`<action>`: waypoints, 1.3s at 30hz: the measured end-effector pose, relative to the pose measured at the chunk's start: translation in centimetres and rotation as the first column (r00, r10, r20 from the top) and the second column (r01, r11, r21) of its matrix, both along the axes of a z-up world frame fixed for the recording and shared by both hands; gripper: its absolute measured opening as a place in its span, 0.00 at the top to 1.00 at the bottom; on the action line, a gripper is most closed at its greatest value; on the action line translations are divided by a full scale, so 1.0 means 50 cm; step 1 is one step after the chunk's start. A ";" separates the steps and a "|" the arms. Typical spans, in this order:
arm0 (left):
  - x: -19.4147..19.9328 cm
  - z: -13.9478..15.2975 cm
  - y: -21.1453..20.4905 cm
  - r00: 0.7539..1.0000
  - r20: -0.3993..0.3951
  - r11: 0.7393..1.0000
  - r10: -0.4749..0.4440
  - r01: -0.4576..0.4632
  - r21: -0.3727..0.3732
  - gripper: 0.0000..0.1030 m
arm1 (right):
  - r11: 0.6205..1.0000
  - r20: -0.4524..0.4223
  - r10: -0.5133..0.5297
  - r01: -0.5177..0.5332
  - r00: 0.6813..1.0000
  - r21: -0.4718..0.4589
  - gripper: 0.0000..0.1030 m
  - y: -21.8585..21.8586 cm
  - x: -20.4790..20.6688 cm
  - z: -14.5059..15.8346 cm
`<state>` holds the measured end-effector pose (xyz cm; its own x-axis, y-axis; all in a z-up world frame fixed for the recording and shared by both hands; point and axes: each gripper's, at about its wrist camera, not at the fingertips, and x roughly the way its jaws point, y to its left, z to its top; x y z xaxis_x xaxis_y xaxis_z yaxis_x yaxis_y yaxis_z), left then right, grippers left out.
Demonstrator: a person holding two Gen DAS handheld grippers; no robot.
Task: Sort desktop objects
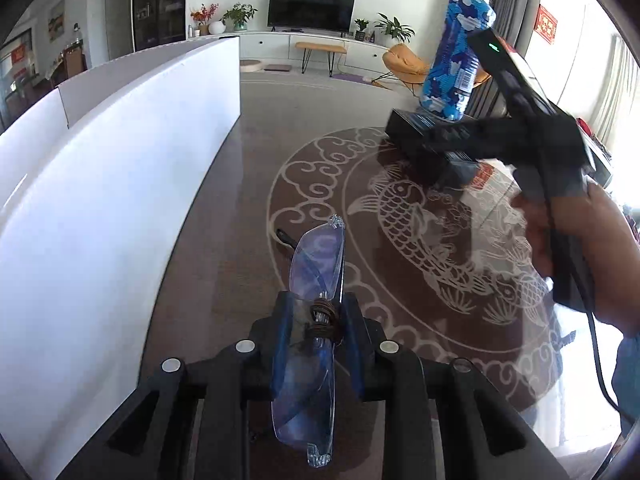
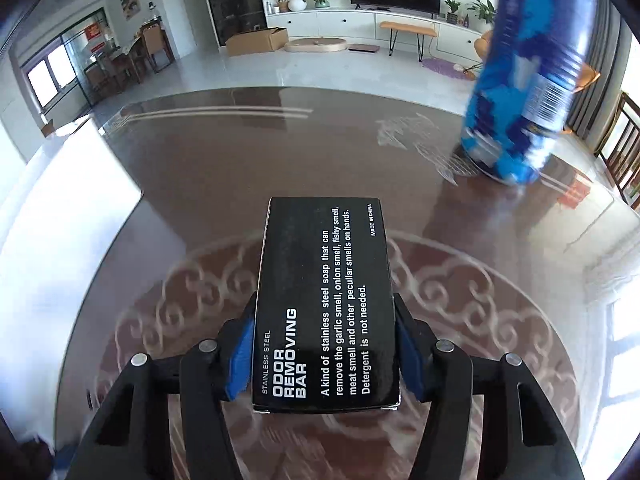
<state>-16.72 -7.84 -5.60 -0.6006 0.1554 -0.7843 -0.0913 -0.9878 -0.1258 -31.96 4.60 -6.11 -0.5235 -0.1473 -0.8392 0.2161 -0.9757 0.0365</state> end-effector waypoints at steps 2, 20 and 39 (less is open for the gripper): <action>0.030 0.001 0.014 1.000 -0.008 0.999 -0.017 0.017 0.029 0.76 | 0.999 -0.029 0.030 -0.030 0.999 0.024 0.42 0.055 0.103 -0.001; 0.136 -0.011 0.162 0.998 0.006 0.994 -0.069 0.069 -0.081 0.11 | 0.988 -0.108 -0.151 0.153 0.983 0.013 0.09 0.365 0.552 0.008; 0.118 -0.022 0.178 0.993 0.048 0.986 -0.106 0.111 -0.127 0.00 | 0.985 -0.056 -0.169 0.171 0.984 0.038 0.00 0.377 0.509 -0.017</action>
